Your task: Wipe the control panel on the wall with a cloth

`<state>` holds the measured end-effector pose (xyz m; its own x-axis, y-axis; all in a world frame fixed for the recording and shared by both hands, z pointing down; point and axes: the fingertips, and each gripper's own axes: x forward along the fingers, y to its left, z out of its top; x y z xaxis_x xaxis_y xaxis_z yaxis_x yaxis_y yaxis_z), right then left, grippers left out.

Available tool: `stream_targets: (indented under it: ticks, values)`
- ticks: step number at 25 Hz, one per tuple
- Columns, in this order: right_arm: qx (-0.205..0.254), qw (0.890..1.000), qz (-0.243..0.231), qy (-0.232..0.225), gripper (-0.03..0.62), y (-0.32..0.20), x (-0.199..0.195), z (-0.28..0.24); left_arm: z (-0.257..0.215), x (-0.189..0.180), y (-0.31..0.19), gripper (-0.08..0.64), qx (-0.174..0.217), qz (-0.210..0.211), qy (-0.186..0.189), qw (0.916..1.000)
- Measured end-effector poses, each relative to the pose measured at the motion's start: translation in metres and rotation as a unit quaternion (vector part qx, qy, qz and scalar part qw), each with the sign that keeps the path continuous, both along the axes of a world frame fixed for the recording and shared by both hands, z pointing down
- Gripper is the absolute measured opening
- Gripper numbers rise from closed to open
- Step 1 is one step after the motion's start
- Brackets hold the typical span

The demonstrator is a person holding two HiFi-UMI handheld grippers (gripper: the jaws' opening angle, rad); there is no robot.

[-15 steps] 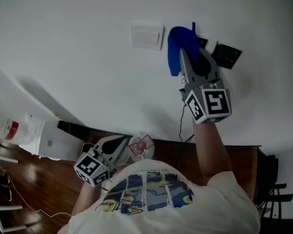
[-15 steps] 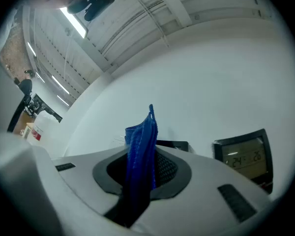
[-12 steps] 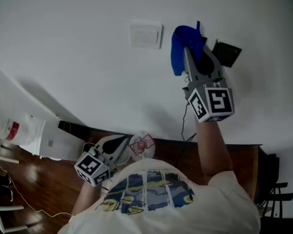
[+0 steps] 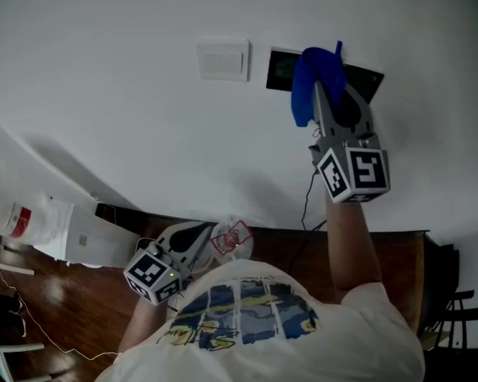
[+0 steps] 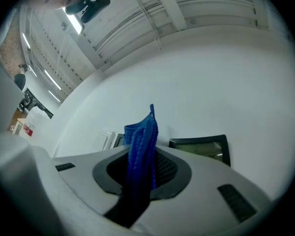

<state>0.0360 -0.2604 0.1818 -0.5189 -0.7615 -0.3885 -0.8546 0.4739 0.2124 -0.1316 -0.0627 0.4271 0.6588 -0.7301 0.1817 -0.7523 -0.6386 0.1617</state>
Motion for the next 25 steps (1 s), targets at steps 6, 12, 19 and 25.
stream_targets:
  ticks: [6,12,19,25]
  values:
    - [0.005,1.000,0.021,-0.003,0.097,0.001,0.023,-0.002,0.000,0.008,-0.003,0.001,-0.001,0.009,-0.005,0.9999]
    - [0.003,0.999,0.033,-0.007,0.097,-0.002,0.046,0.001,0.001,0.020,-0.010,0.001,-0.009,0.024,-0.009,0.9996]
    - [0.006,0.998,0.057,-0.014,0.097,0.000,0.077,0.000,-0.001,0.032,-0.018,0.001,-0.009,0.038,-0.014,0.9991]
    - [0.006,0.996,0.085,-0.013,0.097,-0.002,0.111,0.004,-0.005,0.043,-0.024,0.001,-0.002,0.054,-0.011,0.9985]
